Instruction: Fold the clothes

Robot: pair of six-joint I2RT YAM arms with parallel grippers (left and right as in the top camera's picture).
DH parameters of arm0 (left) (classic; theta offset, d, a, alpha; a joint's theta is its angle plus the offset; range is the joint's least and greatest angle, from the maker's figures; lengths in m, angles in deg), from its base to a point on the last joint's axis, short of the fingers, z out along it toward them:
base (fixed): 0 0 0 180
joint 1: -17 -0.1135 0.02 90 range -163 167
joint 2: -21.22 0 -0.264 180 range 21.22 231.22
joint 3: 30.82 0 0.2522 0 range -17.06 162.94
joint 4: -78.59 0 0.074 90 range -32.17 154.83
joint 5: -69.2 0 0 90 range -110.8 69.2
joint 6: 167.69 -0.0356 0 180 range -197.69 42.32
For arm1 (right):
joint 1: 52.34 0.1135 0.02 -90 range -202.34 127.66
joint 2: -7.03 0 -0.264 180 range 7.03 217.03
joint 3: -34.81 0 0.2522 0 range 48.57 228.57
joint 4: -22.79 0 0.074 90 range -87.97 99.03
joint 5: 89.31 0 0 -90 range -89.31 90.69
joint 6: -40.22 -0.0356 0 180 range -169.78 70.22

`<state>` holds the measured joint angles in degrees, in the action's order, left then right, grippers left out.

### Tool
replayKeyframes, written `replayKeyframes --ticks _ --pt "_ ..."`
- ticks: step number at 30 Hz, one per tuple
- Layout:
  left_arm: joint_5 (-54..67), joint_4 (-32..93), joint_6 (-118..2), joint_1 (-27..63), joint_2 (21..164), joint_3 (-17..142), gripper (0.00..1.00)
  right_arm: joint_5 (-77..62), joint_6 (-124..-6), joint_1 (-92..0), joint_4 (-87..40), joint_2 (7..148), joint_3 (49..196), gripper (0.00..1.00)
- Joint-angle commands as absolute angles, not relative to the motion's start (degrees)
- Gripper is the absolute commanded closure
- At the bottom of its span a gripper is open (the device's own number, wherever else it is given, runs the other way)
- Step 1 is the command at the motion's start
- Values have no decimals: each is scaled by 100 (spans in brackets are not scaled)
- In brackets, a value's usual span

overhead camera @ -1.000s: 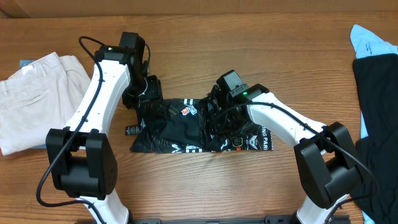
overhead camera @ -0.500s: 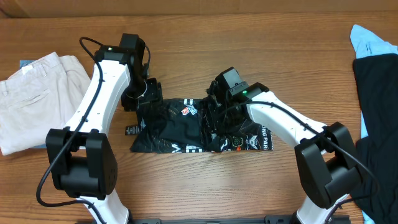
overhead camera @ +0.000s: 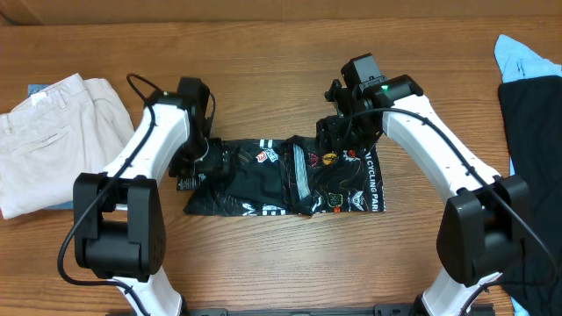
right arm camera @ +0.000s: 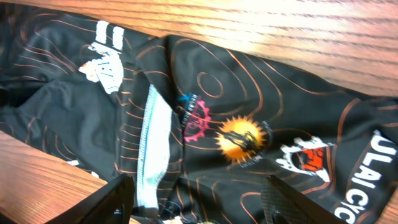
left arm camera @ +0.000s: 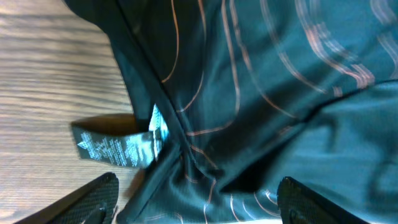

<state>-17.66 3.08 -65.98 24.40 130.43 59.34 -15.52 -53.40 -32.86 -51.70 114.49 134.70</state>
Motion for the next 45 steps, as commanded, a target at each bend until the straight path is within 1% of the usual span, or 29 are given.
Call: replayKeyframes --ticks 1,6,10,14,17,19,23,26,27,28,30,33,37,42,45 --pt "-1841 769 -6745 2440 13034 5475 15 -1521 -5296 -3259 -5157 11364 13601 31" --pt "-1637 1466 -6745 2442 13058 5116 16 -1521 -5299 -3259 -5183 11364 13603 31" --pt "-1580 1831 -6699 2448 13073 4769 20 -1521 -5299 -3259 -5240 11364 13603 31" --pt "-1583 1903 -6699 2448 13073 4642 22 -1519 -5299 -3259 -5249 11364 13603 31" --pt "-1578 1943 -6699 2446 13073 4642 25 -1519 -5299 -3259 -5251 11364 13603 31" --pt "-1449 2002 -6701 2448 13073 4642 33 -1519 -5299 -3259 -5249 11364 13603 31" --pt "-1218 2072 -6699 2448 13073 4642 46 -1519 -5299 -3259 -5249 11364 13603 31" --pt "-1242 2074 -6699 2435 13073 4642 72 -1519 -5299 -3259 -5256 11364 13603 31" --pt "-1246 2074 -6701 2431 13073 4644 82 -1519 -5299 -3259 -5256 11364 13603 31" --pt "-1253 2074 -6699 2409 13071 4649 88 -1517 -5299 -3262 -5256 11364 13603 31" --pt "-1347 2056 -6696 2337 13069 4673 96 -1469 -5299 -3266 -5258 11364 13603 31" --pt "-1550 1868 -6701 2116 13023 4824 96 -1257 -5301 -3353 -5284 11364 13605 31" --pt "-1611 1499 -6867 1598 12949 5274 96 -1237 -5423 -3622 -5310 11364 13608 31" --pt "-1552 684 -7201 726 12940 6515 96 -1215 -5445 -4101 -5435 11364 13608 31" --pt "-1222 196 -7221 551 12940 7206 96 -1217 -5445 -4236 -5459 11364 13608 31"
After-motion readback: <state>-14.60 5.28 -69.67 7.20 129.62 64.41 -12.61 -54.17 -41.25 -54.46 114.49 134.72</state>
